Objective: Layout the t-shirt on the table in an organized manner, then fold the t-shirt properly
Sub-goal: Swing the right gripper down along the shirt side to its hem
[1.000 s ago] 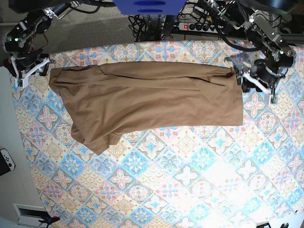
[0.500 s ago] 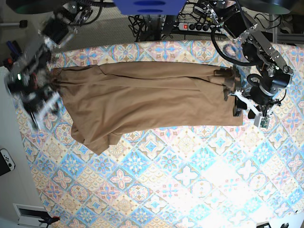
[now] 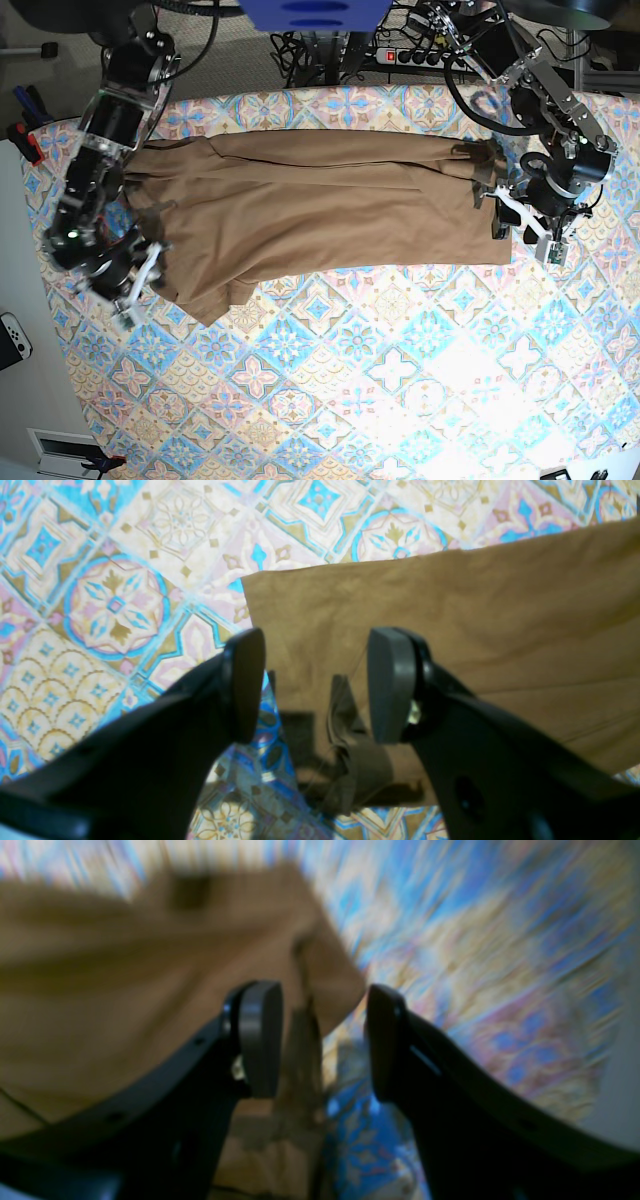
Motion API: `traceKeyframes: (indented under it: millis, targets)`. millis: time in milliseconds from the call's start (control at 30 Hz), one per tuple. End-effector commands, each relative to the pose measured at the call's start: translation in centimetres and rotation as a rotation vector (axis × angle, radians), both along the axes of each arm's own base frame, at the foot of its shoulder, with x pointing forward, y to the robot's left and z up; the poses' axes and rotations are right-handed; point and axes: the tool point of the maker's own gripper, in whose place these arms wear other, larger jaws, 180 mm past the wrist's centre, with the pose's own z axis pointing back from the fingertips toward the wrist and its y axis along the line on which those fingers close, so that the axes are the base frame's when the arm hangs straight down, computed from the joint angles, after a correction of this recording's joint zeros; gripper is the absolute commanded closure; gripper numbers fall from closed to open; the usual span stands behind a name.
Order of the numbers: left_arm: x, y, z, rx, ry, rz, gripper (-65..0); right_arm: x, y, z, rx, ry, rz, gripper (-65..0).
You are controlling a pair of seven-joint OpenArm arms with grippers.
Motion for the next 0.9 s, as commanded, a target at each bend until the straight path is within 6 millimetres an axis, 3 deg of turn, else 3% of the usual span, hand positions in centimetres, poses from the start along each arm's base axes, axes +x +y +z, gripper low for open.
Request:
traceKeyframes:
  millis: [0, 367, 500, 667, 767, 867]
  targets:
    - [0.7, 0.1, 1.2, 0.004, -0.05, -0.006, -31.9, 2.0, 0.4, 2.5, 0.02, -0.096, 0.023, -26.6]
    - [0.7, 0.1, 1.2, 0.004, -0.05, -0.006, -31.9, 2.0, 2.5, -4.4, 0.221, -0.015, 0.018, -26.6]
    - [0.7, 0.1, 1.2, 0.004, -0.05, -0.006, -31.9, 1.5, 1.5, -6.4, 0.264, 0.009, -0.016, -26.6]
    - [0.7, 0.0, 1.2, 0.003, -0.05, -0.007, -31.9, 1.0, 1.5, -7.3, 0.28, 0.028, -0.025, -26.2]
    - [0.8, 0.0, 1.2, 0.003, -0.049, -0.01, -31.9, 1.5, 1.4, -6.3, 0.265, 0.0, -0.015, -20.0]
    - [0.9, 0.0, 1.2, 0.003, -0.052, -0.009, -31.9, 2.2, 1.4, -4.1, 0.232, -0.067, 0.008, -2.3]
